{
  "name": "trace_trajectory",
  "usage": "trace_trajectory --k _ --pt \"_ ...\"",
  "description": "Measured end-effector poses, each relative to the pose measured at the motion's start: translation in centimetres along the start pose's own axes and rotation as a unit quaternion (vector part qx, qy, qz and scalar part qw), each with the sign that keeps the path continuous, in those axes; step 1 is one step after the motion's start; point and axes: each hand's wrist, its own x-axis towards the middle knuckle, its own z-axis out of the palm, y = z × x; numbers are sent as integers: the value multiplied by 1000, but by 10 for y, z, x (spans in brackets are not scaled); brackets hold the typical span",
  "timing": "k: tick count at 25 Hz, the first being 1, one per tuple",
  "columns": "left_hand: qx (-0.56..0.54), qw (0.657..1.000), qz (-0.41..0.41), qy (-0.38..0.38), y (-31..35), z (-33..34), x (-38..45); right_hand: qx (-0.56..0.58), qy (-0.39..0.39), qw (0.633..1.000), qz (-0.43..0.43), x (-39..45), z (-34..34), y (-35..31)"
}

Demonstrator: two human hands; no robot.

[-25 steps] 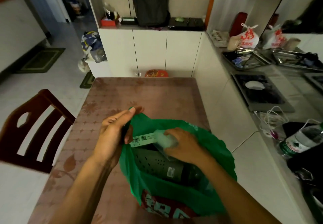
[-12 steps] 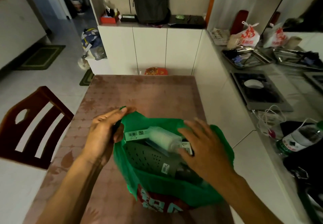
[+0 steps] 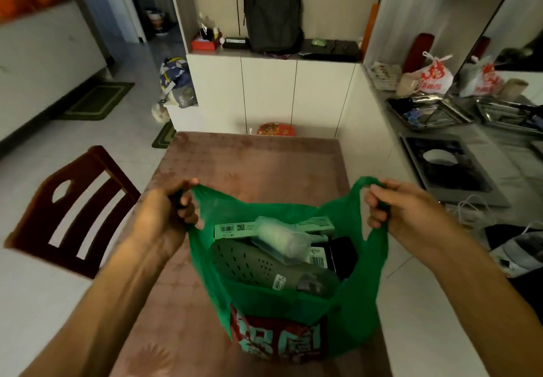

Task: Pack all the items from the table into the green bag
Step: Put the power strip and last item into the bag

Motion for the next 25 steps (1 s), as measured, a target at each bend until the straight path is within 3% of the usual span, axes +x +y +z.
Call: trace_trajectory --k 3,7,11,14,17,20,25 --pt "28 999 -45 4 48 -6 32 11 0 998 -65 30 51 -35" --pt "107 992 48 -49 113 -3 41 68 42 989 -128 37 76 -90" --pt "138 984 66 -93 145 -9 48 53 90 987 -123 46 83 -98" --pt "156 981 67 -99 141 -14 63 31 131 986 -96 64 86 -81" --pt "184 978 73 -61 108 -25 81 -103 199 974 -21 84 80 -46" --pt "179 981 68 -31 90 -32 92 -139 231 963 14 98 73 -23" --pt "171 981 88 -11 97 -24 99 -106 196 975 -10 98 82 -41"
